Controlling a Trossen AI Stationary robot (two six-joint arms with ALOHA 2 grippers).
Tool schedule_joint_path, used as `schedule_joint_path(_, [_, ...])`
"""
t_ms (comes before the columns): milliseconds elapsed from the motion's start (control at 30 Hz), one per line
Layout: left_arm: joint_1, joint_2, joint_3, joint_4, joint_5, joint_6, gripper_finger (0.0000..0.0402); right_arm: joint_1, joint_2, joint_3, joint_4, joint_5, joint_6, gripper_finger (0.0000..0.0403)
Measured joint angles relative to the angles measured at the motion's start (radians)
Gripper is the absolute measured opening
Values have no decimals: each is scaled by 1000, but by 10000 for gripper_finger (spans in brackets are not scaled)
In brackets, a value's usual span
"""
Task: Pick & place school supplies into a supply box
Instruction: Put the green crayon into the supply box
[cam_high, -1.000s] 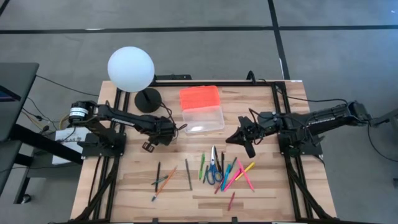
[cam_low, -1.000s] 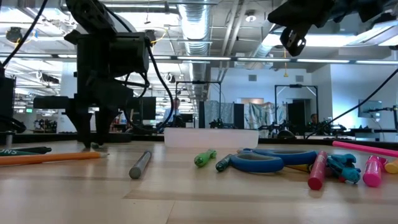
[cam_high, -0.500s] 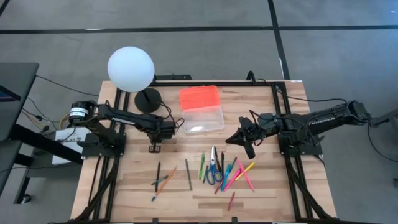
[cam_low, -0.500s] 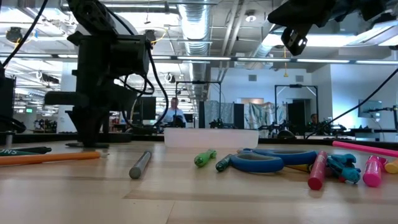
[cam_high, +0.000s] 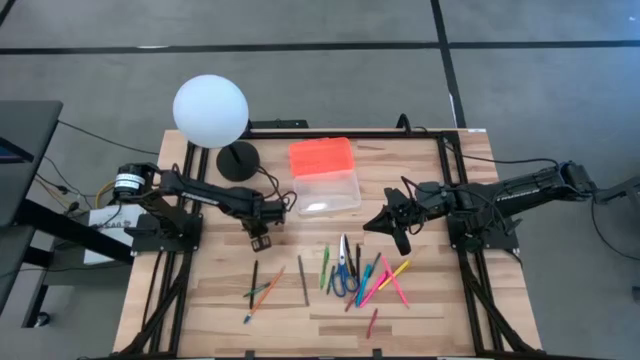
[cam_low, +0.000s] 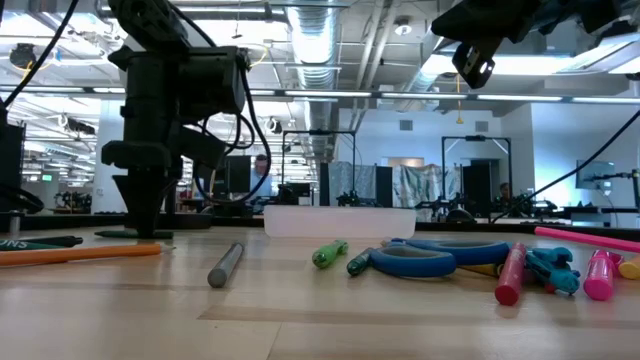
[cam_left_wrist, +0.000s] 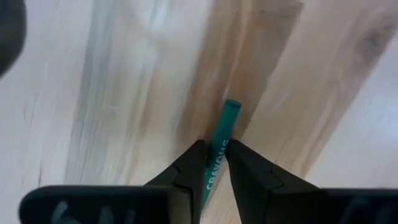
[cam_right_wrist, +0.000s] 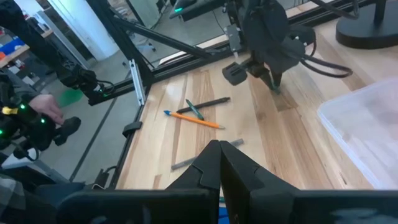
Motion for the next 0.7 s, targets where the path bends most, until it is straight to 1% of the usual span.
schedule_joint_path(100, [-6,0,2,-3,2,41,41,0,0,0,0,-1,4,0])
schedule_joint_path(200, [-6,-1,2,-7,4,32,13,0,0,0,0,-3,15,0])
schedule_joint_path(400, [-6,-2,2,18,-2,-84,16,4,0,0,0,-2,18,0])
schedule_joint_path(500, [-6,-8,1,48,2,-102,7,7,0,0,0,-2,18,0])
schedule_joint_path(700, [-8,-18,2,192,81,-92,3,6,0,0,-4,-2,18,0])
